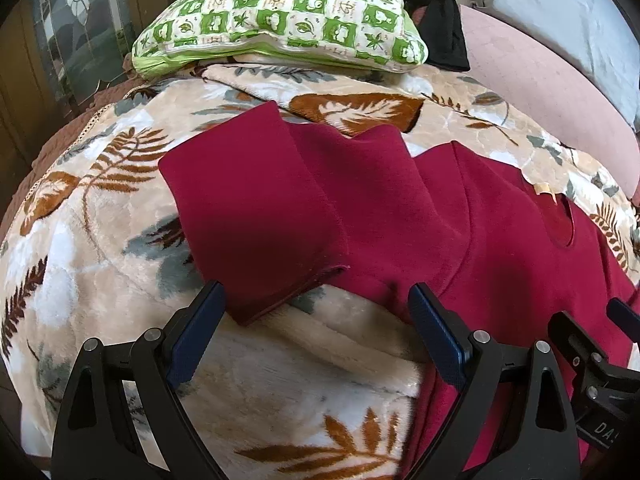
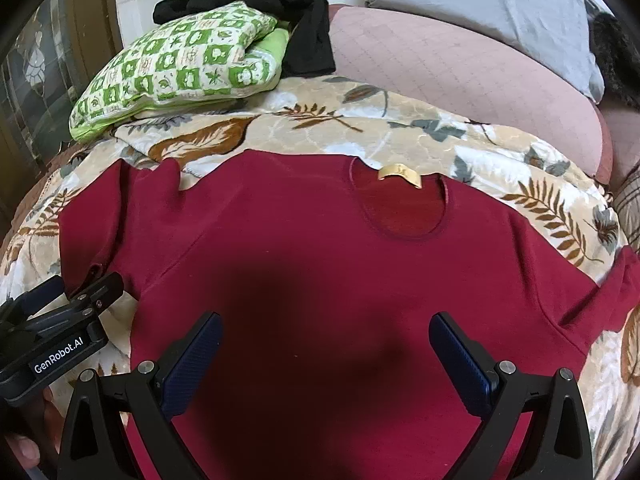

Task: Fold small clothes
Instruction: 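Release the folded side and move the right gripper to the other shirt side, then grasp the other shirt side with the right gripper and fold it over the center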

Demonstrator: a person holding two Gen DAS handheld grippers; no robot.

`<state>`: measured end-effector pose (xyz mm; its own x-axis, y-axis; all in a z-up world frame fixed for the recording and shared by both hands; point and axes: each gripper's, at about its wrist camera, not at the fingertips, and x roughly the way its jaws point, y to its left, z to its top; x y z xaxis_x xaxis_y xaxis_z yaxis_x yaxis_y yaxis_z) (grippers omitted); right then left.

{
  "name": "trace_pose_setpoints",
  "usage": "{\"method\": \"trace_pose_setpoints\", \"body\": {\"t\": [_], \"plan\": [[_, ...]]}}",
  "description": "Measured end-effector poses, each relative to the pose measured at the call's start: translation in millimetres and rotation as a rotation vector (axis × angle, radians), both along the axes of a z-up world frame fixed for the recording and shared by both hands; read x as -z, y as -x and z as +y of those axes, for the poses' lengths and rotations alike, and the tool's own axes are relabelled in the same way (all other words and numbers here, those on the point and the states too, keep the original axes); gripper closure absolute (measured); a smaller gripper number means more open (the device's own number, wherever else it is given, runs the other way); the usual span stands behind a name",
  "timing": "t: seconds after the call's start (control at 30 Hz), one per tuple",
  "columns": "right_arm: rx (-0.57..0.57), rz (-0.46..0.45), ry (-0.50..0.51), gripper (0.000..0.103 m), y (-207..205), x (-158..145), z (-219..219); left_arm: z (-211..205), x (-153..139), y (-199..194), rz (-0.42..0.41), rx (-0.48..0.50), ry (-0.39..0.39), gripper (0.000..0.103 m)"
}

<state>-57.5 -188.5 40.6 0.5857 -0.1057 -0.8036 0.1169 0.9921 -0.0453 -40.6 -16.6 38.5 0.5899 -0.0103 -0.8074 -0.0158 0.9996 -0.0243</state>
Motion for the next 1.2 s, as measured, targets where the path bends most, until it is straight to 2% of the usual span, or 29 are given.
{"method": "trace_pose_setpoints", "body": {"t": [0.1, 0.2, 0.33, 0.4, 0.47, 0.6, 0.8, 0.83, 0.87, 0.9, 0.93, 0.97, 1.0, 1.1, 1.2], "plan": [[-0.008, 0.000, 0.002, 0.000, -2.0, 0.7, 4.5, 6.9, -3.7, -2.5, 0.004, -0.001, -0.018, 0.010], [-0.030, -0.021, -0.029, 0.002, -3.6, -3.8, 9.1, 33.8, -12.1, -6.0, -0.017, -0.070, -0.029, 0.010], [-0.131, -0.033, -0.148, 0.022, -13.7, -14.5, 28.3, 78.4, -17.0, -6.5, -0.033, -0.208, -0.024, 0.010], [-0.196, -0.027, -0.196, 0.027, -20.9, -16.0, 43.0, 95.3, -16.6, -7.6, -0.028, -0.261, -0.010, 0.010], [-0.266, -0.024, -0.228, 0.038, -29.6, -15.7, 64.9, 106.1, -15.0, -8.4, -0.018, -0.295, 0.013, 0.010], [-0.351, -0.018, -0.226, 0.040, -47.7, -3.4, 105.8, 118.9, -16.2, -6.8, -0.022, -0.340, 0.026, 0.010], [-0.308, 0.081, -0.360, 0.040, -88.6, 29.3, 123.9, 132.7, -14.9, -10.8, -0.021, -0.386, 0.059, 0.010], [-0.301, 0.088, -0.364, 0.045, -92.0, 33.2, 125.8, 134.0, -14.3, -11.7, -0.019, -0.390, 0.061, 0.010], [-0.294, 0.079, -0.351, 0.062, -91.3, 31.0, 126.8, 135.0, -13.9, -12.5, -0.017, -0.394, 0.063, 0.010], [-0.292, 0.063, -0.338, 0.086, -90.4, 25.6, 125.6, 135.2, -14.0, -12.6, -0.018, -0.397, 0.065, 0.010], [-0.303, 0.051, -0.368, 0.098, -89.0, 18.1, 120.4, 135.3, -14.9, -12.0, -0.022, -0.401, 0.070, 0.010], [-0.320, 0.039, -0.421, 0.102, -86.4, 7.4, 111.7, 135.2, -16.0, -11.5, -0.028, -0.403, 0.075, 0.010], [-0.342, 0.014, -0.432, 0.102, -80.3, -9.4, 102.8, 134.3, -17.6, -10.8, -0.036, -0.402, 0.078, 0.010], [-0.403, -0.059, -0.332, 0.102, -59.8, -52.0, 79.3, 128.2, -22.3, -8.0, -0.054, -0.388, 0.068, 0.010], [-0.395, -0.113, -0.213, 0.103, -34.1, -89.0, 37.8, 119.1, -24.4, -6.8, -0.060, -0.366, 0.057, 0.010]]}}
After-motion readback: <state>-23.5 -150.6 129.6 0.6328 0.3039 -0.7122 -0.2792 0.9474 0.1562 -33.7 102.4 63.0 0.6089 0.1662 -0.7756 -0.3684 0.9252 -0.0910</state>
